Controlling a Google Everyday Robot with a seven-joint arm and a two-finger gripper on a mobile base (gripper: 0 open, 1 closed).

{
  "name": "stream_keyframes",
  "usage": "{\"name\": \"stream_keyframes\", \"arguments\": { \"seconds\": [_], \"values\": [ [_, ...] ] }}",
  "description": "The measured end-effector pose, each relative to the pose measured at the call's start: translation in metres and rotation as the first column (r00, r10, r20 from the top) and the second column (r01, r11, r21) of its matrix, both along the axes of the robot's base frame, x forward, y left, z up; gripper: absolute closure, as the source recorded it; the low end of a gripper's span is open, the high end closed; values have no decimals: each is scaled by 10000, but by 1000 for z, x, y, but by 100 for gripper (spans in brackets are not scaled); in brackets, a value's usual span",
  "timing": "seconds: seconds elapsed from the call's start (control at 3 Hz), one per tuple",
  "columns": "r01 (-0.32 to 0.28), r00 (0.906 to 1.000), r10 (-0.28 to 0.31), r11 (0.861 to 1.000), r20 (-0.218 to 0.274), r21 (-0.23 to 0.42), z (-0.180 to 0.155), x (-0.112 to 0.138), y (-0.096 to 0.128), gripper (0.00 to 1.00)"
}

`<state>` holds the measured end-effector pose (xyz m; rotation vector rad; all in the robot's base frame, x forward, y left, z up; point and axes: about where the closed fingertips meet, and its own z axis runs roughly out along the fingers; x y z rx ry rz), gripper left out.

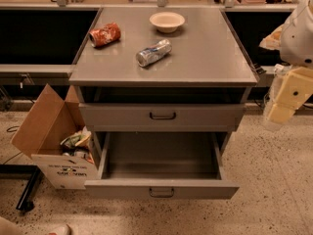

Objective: Close middle drawer

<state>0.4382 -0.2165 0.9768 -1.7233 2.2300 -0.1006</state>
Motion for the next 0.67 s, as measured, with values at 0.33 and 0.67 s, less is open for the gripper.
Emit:
{"name": "stream_keyframes", "arguments": {
  "seconds": [0.33, 0.67],
  "values": [
    [0, 10000, 0, 10000, 0, 0, 0, 0, 0, 0],
    [-276, 9981, 269, 9996, -546, -115, -54, -10, -5, 0]
  ]
}}
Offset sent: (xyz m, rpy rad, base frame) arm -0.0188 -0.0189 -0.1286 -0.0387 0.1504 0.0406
